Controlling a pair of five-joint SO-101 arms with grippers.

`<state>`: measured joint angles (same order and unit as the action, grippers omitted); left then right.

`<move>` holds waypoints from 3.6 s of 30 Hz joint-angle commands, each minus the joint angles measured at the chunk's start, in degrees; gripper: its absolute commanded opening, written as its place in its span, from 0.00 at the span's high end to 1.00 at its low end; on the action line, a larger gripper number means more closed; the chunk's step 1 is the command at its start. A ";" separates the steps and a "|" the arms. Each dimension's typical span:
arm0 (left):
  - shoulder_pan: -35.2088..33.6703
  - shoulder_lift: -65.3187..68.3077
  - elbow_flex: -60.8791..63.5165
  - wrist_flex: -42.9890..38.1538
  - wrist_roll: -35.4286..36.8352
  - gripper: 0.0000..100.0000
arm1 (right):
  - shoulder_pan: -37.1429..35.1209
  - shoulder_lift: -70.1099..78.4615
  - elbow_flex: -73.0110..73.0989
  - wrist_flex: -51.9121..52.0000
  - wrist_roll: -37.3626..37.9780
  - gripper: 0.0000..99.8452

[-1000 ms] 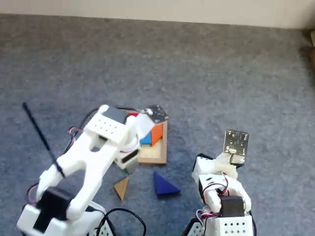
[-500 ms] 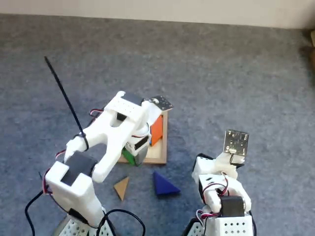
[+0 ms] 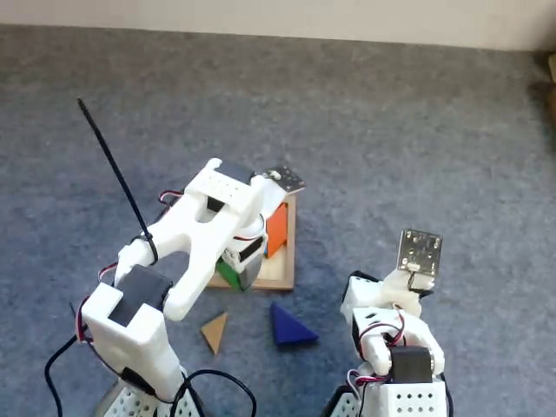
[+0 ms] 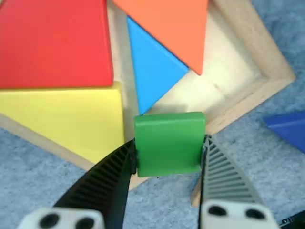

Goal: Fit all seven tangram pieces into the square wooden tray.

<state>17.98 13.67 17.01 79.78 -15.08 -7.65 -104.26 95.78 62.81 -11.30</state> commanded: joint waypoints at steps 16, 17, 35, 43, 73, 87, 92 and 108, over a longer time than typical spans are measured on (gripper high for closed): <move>2.86 0.13 -2.59 -2.37 0.44 0.86 | 1.01 -0.92 6.90 -1.19 0.79 0.99; 2.77 0.13 -2.59 -2.29 0.44 0.86 | 1.01 -0.92 6.90 -1.19 0.79 0.99; -9.45 -8.04 -2.33 -5.01 4.48 0.86 | 0.92 -0.92 6.90 -1.10 0.79 0.99; -10.86 -8.04 -2.24 -5.80 4.48 0.86 | 0.92 -0.92 6.90 -1.01 0.79 0.99; -1.45 -8.57 -5.49 -6.77 1.93 0.80 | 0.92 -1.10 6.90 -1.01 0.79 0.99; -8.40 -1.45 -8.22 -9.05 1.67 0.81 | 0.92 -1.10 6.90 -1.01 0.79 0.99; -11.91 2.24 -12.35 -9.14 1.58 0.81 | 0.92 -1.10 6.90 -0.92 0.79 0.99; -8.84 -0.48 -23.43 1.41 5.80 0.81 | 0.92 -1.10 6.90 -0.92 0.79 0.99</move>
<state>5.76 17.80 -2.68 76.53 -9.80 -7.38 -104.26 95.78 62.81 -11.30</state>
